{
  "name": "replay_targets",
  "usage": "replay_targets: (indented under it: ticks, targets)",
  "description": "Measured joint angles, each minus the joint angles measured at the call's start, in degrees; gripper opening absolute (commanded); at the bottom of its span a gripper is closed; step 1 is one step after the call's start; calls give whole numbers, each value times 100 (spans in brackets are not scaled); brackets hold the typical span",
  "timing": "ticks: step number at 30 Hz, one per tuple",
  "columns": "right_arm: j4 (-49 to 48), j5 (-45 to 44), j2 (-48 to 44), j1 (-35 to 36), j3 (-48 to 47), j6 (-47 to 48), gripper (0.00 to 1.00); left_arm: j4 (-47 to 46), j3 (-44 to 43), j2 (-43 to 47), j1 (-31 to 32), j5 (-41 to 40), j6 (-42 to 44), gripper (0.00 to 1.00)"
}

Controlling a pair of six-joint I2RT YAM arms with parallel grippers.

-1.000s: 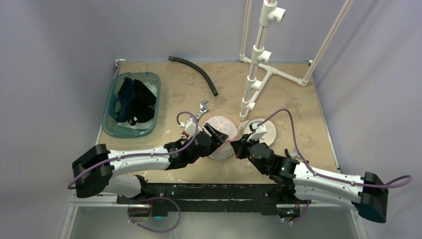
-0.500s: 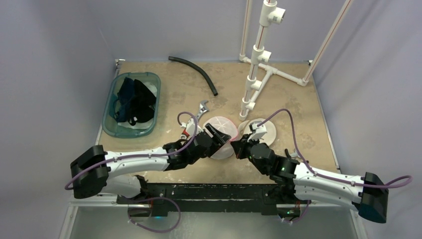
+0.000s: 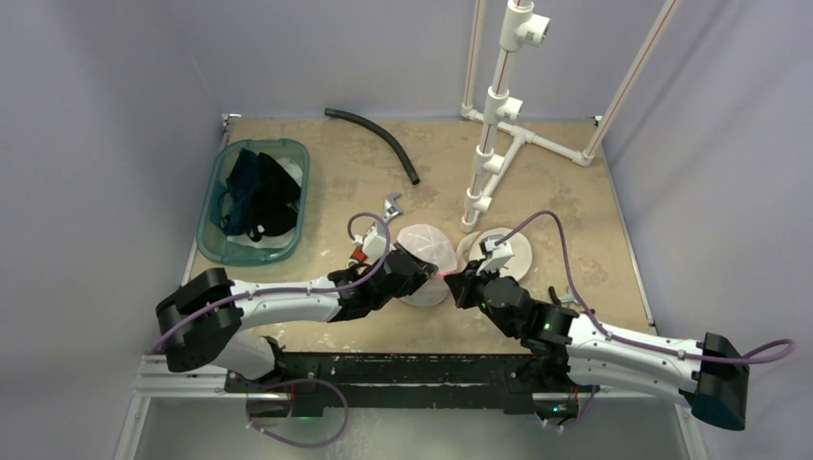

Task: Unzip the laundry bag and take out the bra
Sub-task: Unzip the laundry bag at the center of the board.

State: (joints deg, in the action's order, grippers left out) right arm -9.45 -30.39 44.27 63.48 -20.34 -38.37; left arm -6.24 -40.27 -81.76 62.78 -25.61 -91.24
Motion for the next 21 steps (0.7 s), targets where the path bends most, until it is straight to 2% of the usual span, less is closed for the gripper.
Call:
replay_targets:
  ticks: [4,9,15,21]
  targets:
    - [24,11,-83,13,22,0,0,-59,7,133,-50,37,46,0]
    - [-87,17,-103,24,22,-2,0,0,282,883,-330,190,258,0]
    - [-424,44,151,26,22,-22,0,0,796,1810,-1080,1051,758,0]
    - [-713,13,503,33,22,-46,0,76,916,2144,-1685,2048,1362,0]
